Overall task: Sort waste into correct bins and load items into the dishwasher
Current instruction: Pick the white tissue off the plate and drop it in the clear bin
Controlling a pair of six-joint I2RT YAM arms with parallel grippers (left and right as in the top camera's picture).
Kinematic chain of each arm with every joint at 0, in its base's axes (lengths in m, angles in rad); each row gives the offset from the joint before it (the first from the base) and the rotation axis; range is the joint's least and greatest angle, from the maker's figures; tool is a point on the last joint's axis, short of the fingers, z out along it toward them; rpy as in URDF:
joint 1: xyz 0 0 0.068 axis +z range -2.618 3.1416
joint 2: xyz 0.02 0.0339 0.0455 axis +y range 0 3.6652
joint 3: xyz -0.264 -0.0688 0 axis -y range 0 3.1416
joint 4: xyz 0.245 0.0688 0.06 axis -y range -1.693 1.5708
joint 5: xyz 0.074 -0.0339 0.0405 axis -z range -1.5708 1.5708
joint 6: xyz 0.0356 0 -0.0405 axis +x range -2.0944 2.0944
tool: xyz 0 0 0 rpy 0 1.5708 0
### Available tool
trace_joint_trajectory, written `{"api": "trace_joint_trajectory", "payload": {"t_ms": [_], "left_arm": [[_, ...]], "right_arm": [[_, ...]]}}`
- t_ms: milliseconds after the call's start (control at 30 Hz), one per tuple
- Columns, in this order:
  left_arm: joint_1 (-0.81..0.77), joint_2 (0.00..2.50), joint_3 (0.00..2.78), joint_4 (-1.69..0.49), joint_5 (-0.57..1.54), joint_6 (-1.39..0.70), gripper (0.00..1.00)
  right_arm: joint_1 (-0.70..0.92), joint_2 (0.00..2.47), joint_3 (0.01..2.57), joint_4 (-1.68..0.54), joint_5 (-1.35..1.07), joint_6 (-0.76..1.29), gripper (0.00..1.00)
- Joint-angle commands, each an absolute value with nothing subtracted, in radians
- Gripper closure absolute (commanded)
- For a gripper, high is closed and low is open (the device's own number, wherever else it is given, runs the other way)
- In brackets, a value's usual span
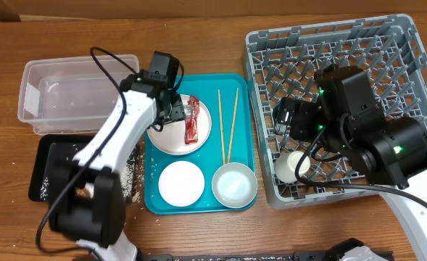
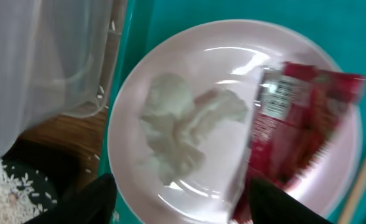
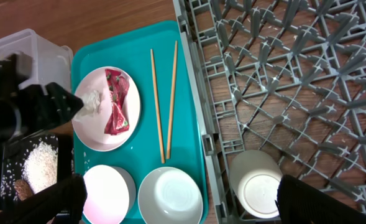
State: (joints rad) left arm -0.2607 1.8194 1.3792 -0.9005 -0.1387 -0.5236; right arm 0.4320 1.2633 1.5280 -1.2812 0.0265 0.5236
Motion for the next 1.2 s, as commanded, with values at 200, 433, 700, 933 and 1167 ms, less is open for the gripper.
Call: {"api": "trace_joint_trajectory", "payload": {"t_ms": [200,433,700,933,1167], "left_arm": [[-0.253,1.969,1.374,-0.889,-0.077,-0.492,0.80],[-0.242,1.943,1.590,-1.109,-0.059,-0.475,0.96],[-0.128,1.896,1.874,-1.235,-0.276,-0.477,0.96],[0.002,1.946,1.871,-1.190,-0.289,-0.507,0.77],[-0.018,1.943,1.877,-1.215,0.035,-0.487,0.31]], "right_arm": [[0.430,1.259,1.542,-1.287,0.035,0.520,0.00],[0.430,1.259,1.542,-1.292,0.035,0.520,0.00],[0.430,1.259,1.542,-1.292,0.035,0.521,0.00],[0.430,1.259,1.542,-1.292,0.035,0.520,0.00],[0.430,1.259,1.542,-1.291,0.035,0.521,0.00]]}}
